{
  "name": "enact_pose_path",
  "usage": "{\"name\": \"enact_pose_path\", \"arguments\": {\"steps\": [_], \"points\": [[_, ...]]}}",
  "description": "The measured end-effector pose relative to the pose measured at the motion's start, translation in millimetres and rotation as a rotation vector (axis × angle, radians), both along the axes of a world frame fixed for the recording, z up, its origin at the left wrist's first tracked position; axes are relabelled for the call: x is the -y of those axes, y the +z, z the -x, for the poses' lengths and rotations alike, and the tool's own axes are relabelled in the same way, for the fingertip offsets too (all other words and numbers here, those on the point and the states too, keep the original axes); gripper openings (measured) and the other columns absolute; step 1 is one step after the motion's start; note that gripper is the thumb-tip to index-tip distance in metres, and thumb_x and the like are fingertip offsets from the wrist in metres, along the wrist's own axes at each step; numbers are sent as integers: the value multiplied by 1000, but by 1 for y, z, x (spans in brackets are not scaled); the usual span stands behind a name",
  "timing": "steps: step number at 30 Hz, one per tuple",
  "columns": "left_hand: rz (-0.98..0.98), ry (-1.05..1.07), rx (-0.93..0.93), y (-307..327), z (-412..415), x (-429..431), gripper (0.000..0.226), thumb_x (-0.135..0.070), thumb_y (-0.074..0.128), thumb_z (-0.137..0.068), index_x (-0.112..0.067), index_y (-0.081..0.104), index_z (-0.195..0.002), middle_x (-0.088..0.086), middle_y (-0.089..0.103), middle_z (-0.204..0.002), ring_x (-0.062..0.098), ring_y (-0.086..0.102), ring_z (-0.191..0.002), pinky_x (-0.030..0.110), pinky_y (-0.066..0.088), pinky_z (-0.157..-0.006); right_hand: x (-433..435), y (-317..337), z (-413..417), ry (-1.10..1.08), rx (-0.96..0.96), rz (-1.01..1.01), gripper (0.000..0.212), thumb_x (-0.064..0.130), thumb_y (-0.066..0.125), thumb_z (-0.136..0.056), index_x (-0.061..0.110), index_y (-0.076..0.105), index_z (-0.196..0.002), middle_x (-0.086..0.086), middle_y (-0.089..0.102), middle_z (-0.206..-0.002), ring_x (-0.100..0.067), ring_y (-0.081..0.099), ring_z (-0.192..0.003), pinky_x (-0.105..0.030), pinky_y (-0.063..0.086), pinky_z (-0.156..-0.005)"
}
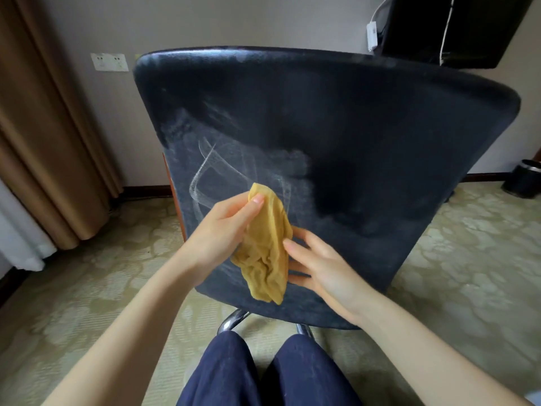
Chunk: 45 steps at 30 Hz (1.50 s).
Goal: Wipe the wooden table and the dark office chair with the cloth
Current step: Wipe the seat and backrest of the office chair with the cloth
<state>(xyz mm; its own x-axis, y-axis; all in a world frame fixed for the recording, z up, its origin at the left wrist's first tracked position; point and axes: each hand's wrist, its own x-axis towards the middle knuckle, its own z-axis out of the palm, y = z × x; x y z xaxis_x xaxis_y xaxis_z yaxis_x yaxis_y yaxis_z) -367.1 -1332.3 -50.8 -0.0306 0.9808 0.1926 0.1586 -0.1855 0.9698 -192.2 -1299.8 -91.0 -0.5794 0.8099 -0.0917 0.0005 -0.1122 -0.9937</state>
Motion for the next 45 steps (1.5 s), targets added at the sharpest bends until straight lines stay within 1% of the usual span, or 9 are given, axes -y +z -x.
{"name": "enact_pose_path", "arguments": {"steps": [6, 11, 22, 30, 32, 35, 38, 41, 45], "points": [[139, -12, 85, -12, 5, 4, 33, -42, 45, -95, -23, 72, -95, 3, 73, -95, 15, 69, -84, 21, 54, -72, -1, 1, 6, -156, 21, -173, 15, 24, 58, -94, 13, 69, -98, 1, 74, -90, -7, 68, -83, -15, 51, -69], [228, 74, 85, -19, 1, 2, 34, -37, 46, -97, -14, 69, -104, 4, 73, -99, 21, 69, -92, 36, 50, -89, -7, 5, 1, -369, 79, -344, 12, 29, 65, -87, 19, 71, -89, 5, 71, -88, -7, 66, -84, -22, 54, -73], [257, -104, 32, -33, -21, 2, 22, -32, 58, -91, -26, 66, -111, -7, 71, -106, 5, 65, -98, 17, 45, -79, -7, 2, -6, -308, -404, 340, 40, 36, 57, -87, 16, 60, -122, -11, 70, -112, -27, 67, -104, -49, 52, -90], [250, -12, -4, -33, -33, 1, 21, -25, 57, -92, -32, 64, -111, -9, 69, -103, -2, 63, -93, 15, 40, -79, -1, 10, -15, -340, -554, 506, 48, 46, 50, -90, 10, 61, -119, -17, 69, -113, -32, 66, -104, -47, 52, -86], [232, 59, 5, -30, -34, 1, 22, -25, 57, -92, -35, 63, -110, -11, 67, -106, -2, 60, -96, 13, 40, -77, 1, 22, -20, -491, -653, 324, 41, 45, 57, -85, 18, 63, -115, -7, 71, -109, -23, 68, -100, -40, 56, -76], [197, 103, 26, -23, -36, 0, 20, -20, 55, -93, -30, 65, -107, -3, 66, -111, 5, 60, -98, 8, 42, -74, 0, 50, -18, -823, -569, -316, 8, 36, 62, -89, 30, 66, -88, 10, 71, -89, -4, 68, -82, -23, 54, -64], [141, 117, 0, -14, -39, -3, 19, -14, 54, -94, -23, 67, -105, 8, 65, -109, 0, 58, -86, -2, 38, -67, -24, 68, -8, -1064, -282, -1149, 5, 22, 68, -86, 19, 64, -89, 8, 69, -103, -11, 63, -101, -34, 50, -89], [109, 104, -21, -10, -38, -2, 18, -14, 54, -94, -22, 67, -103, 9, 62, -105, 1, 53, -78, -2, 36, -64, -66, 66, 0, -1002, 210, -1878, 10, 9, 68, -86, 6, 72, -78, -2, 70, -107, -27, 59, -112, -58, 38, -100], [98, 85, -88, -13, -30, 3, 19, -14, 53, -94, -25, 68, -100, -10, 64, -101, -1, 57, -81, -3, 35, -67, -110, 51, -2, -724, 638, -2294, 7, 10, 67, -89, 15, 72, -90, -5, 66, -121, -26, 58, -120, -57, 32, -105]]}}
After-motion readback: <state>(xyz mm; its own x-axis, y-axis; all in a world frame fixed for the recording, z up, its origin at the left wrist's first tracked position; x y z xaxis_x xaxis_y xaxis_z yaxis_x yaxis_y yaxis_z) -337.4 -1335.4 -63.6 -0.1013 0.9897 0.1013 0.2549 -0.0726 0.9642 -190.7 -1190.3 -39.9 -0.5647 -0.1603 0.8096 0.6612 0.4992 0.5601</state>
